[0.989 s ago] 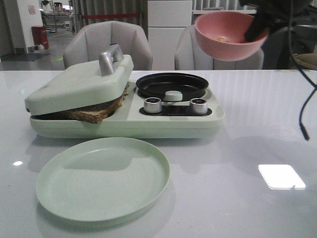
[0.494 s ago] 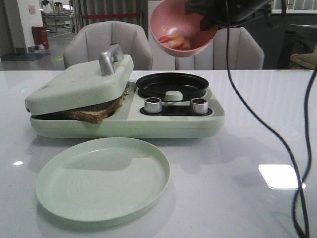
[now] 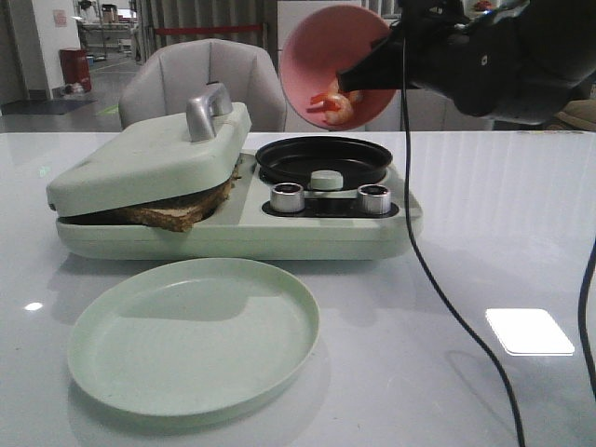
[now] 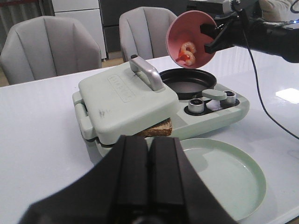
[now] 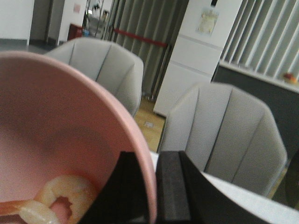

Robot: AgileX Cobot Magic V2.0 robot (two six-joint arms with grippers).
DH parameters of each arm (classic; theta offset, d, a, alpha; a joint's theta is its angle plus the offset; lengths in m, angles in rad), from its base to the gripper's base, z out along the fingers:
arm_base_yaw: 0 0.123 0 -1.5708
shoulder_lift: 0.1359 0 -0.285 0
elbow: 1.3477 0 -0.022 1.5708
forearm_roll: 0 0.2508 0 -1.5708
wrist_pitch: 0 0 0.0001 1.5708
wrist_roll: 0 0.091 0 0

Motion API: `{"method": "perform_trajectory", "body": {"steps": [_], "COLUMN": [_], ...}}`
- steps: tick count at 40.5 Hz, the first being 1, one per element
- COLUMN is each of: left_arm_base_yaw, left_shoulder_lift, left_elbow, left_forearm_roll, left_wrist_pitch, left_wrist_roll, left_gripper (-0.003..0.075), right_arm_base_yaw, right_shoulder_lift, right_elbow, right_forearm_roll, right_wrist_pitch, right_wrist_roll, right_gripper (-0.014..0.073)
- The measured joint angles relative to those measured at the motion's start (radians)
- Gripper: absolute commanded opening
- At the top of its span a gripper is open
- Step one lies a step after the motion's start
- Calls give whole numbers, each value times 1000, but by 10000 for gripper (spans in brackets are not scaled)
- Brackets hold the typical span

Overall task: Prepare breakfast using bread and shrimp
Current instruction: 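Tilt the pink bowl with the right gripper to pour shrimp into the pan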

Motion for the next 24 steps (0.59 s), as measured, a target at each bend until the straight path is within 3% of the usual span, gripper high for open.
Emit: {"method": "perform_trajectory", "body": {"steps": [8, 18, 24], "left_arm_base_yaw": [0, 0, 0], "left_shoulder_lift": [0, 0, 0], "left_elbow": [0, 0, 0], "left_forearm_roll": [0, 0, 0], "left_wrist_pitch": [0, 0, 0], "left_wrist_roll": [0, 0, 0], "left_gripper": [41, 41, 41], "right_arm_base_yaw": [2, 2, 2], "right_shoulder_lift": [57, 92, 96], "right_elbow": [-4, -34, -60], "right_forearm_roll": [-161, -178, -188], "right_wrist_pitch": [-103, -115, -121], "right_wrist_roll": [-104, -384, -472], "right_gripper": [-32, -32, -32]}}
